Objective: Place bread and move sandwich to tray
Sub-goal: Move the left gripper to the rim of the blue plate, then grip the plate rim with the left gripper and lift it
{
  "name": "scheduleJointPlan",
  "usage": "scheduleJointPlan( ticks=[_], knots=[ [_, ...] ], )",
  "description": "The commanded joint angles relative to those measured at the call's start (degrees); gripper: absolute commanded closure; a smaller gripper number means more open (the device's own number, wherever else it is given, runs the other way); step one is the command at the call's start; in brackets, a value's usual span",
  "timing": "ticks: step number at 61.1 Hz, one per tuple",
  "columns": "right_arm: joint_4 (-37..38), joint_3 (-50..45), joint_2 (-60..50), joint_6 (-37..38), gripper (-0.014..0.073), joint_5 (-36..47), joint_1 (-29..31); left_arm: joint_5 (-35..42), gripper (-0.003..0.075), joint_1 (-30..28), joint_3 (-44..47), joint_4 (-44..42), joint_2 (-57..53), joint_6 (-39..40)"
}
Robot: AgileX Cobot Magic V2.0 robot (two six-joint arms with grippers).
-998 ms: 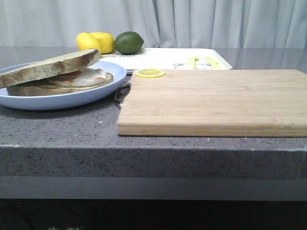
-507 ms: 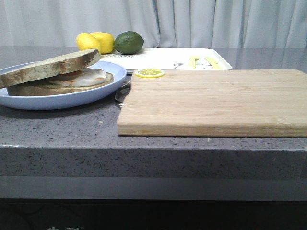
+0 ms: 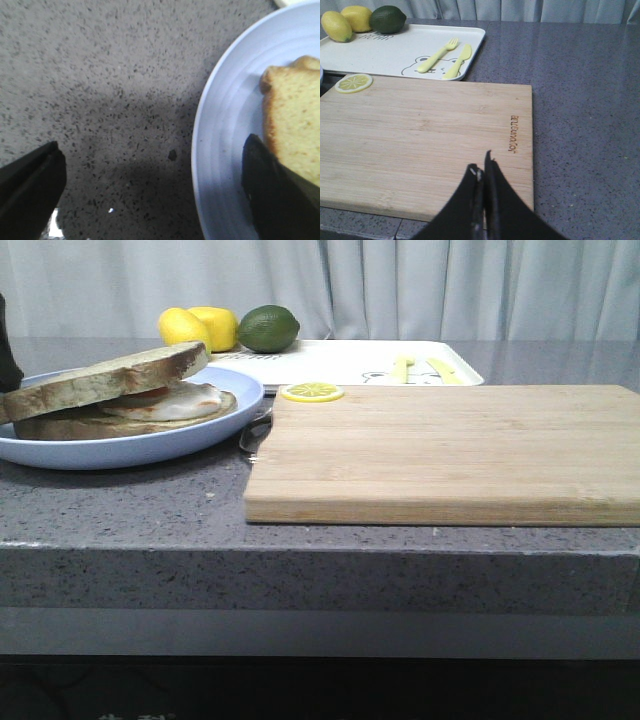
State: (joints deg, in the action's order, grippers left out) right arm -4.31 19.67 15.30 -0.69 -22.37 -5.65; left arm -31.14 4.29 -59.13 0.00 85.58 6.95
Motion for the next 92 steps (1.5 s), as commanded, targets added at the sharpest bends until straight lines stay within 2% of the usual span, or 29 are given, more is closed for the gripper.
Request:
scheduleJointPlan(
  ticks=[1, 18, 22, 29, 34, 39, 43, 52, 63, 69, 81, 85, 92],
  knots=[
    [-0.3, 1.5, 0.4, 0.1, 0.0653, 5.1, 0.3, 3.4, 0.0029, 0.4, -2.2, 0.7, -0.4, 0.1],
    [-0.3, 1.5, 0.4, 0.1, 0.0653, 5.1, 0.3, 3.4, 0.0030, 0.4, -2.2, 1.9, 1.7, 0.1],
    [-0.3, 1.5, 0.4, 0.1, 0.0653, 5.1, 0.3, 3.3, 0.0057, 0.4, -2.2, 2.0, 1.8, 0.1],
    [-0.3, 1.5, 0.4, 0.1, 0.0653, 5.2, 0.3, 3.2, 0.0201, 0.4, -2.2, 2.0, 1.8, 0.1],
    [-0.3, 1.5, 0.4, 0.1, 0.0653, 5.2, 0.3, 3.0, 0.0378, 0.4, -2.2, 2.0, 1.8, 0.1],
    [-0.3, 1.5, 0.4, 0.1, 0.0653, 5.2, 0.3, 3.0, 0.0598, 0.4, -2.2, 2.0, 1.8, 0.1],
    [-0.3, 1.5, 0.4, 0.1, 0.0653, 5.2, 0.3, 3.0, 0.0734, 0.4, -2.2, 2.1, 1.8, 0.1],
    [-0.3, 1.5, 0.4, 0.1, 0.0653, 5.2, 0.3, 3.0, 0.0740, 0.4, -2.3, 3.1, 1.8, 0.1],
    [-0.3, 1.5, 0.4, 0.1, 0.0653, 5.1, 0.3, 2.1, 0.0740, -2.3, -3.2, 10.0, 0.0, -0.3],
    [-0.3, 1.5, 0.4, 0.1, 0.0653, 5.1, 0.3, -1.0, 0.0740, -6.0, -5.4, 19.2, -0.4, -7.4],
    [-0.3, 1.5, 0.4, 0.1, 0.0653, 5.1, 0.3, -10.1, 0.0740, -13.3, -9.1, 44.8, -0.4, -25.4],
    [-0.3, 1.5, 0.4, 0.1, 0.0653, 5.1, 0.3, -12.4, 0.0740, -14.5, -10.1, 49.8, -0.4, -28.5],
    [-0.3, 1.5, 0.4, 0.1, 0.0653, 5.2, 0.3, -13.8, 0.0741, -14.8, -12.5, 50.2, -0.3, -28.7]
  ],
)
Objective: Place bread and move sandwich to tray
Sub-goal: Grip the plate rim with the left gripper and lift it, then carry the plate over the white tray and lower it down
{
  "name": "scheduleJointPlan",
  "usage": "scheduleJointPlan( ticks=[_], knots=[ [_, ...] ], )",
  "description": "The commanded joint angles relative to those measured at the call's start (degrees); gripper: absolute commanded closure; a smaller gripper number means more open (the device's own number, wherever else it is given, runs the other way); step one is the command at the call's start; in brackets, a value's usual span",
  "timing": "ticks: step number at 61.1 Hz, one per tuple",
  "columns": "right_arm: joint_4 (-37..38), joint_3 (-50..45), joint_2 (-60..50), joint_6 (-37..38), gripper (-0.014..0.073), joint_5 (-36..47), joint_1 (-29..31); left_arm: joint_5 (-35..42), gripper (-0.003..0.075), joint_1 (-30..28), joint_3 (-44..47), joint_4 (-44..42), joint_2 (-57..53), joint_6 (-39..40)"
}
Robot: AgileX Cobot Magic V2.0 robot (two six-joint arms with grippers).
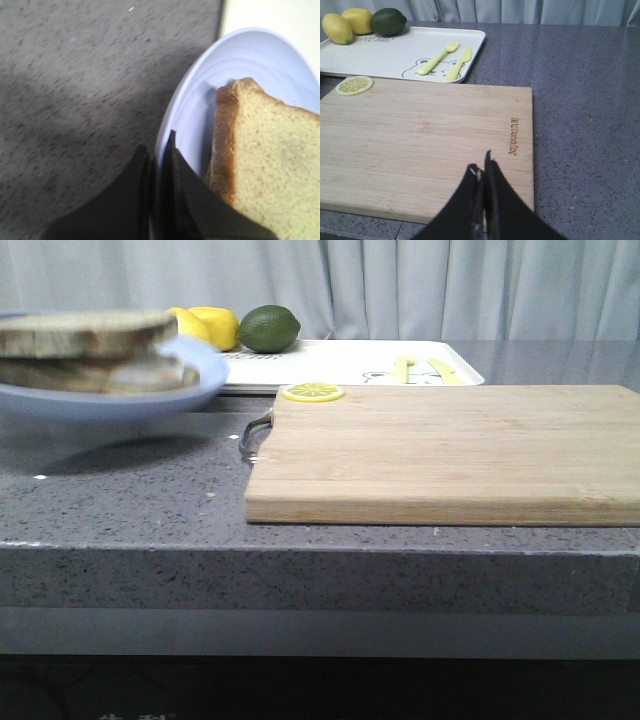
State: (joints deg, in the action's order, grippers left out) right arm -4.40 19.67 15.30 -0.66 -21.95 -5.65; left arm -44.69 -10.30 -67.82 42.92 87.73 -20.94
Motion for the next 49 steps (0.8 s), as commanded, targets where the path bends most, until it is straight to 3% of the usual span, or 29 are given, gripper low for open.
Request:
scheduleJointPlan(
  ticks=[1, 13, 25, 49],
  knots=[
    [-0.2, 1.5, 0.4, 0.0, 0.0653, 4.8, 0.3, -0.6, 0.0741, -0.2, -4.4, 7.2, -2.3, -0.8],
    [-0.2, 1.5, 0.4, 0.0, 0.0653, 4.8, 0.3, -5.6, 0.0741, 0.4, -12.4, 9.1, 2.1, 0.3],
    [-0.2, 1.5, 0.4, 0.0, 0.0653, 4.8, 0.3, -7.1, 0.0741, 5.2, -25.3, 8.5, 11.0, 3.9],
    [-0.2, 1.5, 0.4, 0.0, 0.0653, 4.9, 0.3, -16.8, 0.0741, 13.3, -67.7, -0.9, 37.7, 19.3]
  ],
)
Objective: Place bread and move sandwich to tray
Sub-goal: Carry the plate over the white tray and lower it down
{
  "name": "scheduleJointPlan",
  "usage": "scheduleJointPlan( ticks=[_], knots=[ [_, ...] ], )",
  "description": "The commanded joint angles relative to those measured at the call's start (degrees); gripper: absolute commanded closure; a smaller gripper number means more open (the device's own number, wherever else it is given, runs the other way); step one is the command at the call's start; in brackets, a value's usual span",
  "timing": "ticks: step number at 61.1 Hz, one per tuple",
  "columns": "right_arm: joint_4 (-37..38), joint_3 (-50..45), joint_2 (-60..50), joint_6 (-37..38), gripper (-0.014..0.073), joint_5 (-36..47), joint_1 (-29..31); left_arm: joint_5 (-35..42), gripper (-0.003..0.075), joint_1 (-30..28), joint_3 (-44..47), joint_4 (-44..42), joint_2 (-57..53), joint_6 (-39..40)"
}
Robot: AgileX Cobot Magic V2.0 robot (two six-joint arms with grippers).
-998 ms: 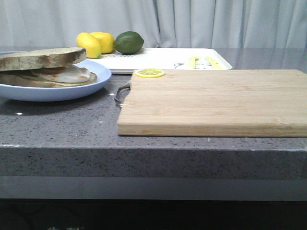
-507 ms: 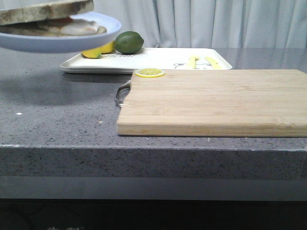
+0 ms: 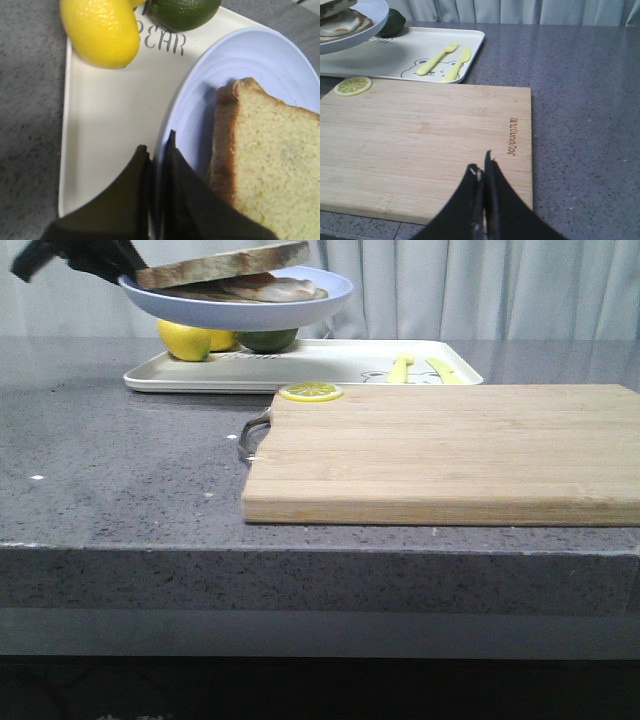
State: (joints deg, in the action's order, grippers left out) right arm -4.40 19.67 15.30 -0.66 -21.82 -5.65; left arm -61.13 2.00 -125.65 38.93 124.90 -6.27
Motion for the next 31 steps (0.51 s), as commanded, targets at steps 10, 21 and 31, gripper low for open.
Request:
scheduleJointPlan(
  ticks=[10, 21, 31],
  knots=[
    [-0.2, 1.5, 0.4, 0.0, 0.0653, 4.8, 0.3, -4.4, 0.0741, 1.8, -24.6, 1.1, 10.1, 8.2],
    [-0.2, 1.5, 0.4, 0.0, 0.0653, 4.8, 0.3, -4.9, 0.0741, 2.3, -31.8, 1.9, 15.6, 9.5],
    [-0.2, 1.5, 0.4, 0.0, 0.0653, 4.8, 0.3, -4.9, 0.0741, 3.0, -32.1, 2.5, 17.2, 9.5]
  ],
)
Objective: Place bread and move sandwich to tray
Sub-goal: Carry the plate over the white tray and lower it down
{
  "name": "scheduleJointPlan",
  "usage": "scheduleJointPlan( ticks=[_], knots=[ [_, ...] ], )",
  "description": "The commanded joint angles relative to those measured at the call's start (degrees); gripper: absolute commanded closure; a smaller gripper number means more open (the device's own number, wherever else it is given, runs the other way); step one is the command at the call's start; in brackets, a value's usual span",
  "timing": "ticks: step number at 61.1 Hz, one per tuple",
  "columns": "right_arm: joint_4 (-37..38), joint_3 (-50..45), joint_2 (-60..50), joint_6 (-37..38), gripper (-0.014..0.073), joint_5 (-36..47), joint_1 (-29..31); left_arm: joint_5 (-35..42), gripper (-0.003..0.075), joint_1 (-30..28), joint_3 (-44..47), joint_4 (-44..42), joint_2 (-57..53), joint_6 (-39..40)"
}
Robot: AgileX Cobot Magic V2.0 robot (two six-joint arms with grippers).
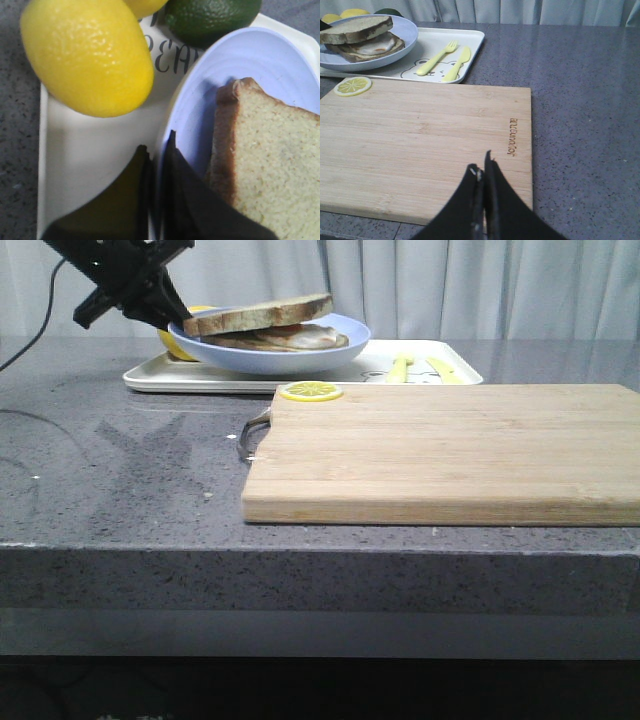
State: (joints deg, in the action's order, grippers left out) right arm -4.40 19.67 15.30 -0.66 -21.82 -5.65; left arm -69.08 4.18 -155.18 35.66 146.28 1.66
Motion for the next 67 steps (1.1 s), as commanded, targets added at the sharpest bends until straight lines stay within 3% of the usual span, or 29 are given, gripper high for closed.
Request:
scheduleJointPlan(
  ticks=[1, 30, 35, 47, 52, 67],
  knots=[
    [-0.2, 1.5, 0.4, 0.0, 0.0653, 4.8, 0.3, 3.0, 0.0740, 0.9, -2.6, 5.8, -4.2, 1.6],
    [-0.2, 1.5, 0.4, 0.0, 0.0653, 4.8, 0.3, 7.3, 0.0725, 2.2, -2.6, 5.0, -1.3, -0.9],
    [-0.2, 1.5, 0.4, 0.0, 0.0653, 4.8, 0.3, 8.1, 0.0662, 2.2, -2.5, 5.0, -1.1, -1.7],
    [-0.2, 1.5, 0.4, 0.0, 0.0653, 4.8, 0.3, 9.8, 0.0391, 2.2, -2.5, 5.2, -1.1, -1.7],
    [-0.2, 1.5, 0.4, 0.0, 0.0653, 4.8, 0.3, 8.8, 0.0318, 2.2, -2.9, 5.4, -1.1, -1.7],
    [-0.2, 1.5, 0.4, 0.0, 0.0653, 4.8, 0.3, 1.6, 0.0302, 1.0, -8.9, 5.4, -1.1, -1.7]
  ],
)
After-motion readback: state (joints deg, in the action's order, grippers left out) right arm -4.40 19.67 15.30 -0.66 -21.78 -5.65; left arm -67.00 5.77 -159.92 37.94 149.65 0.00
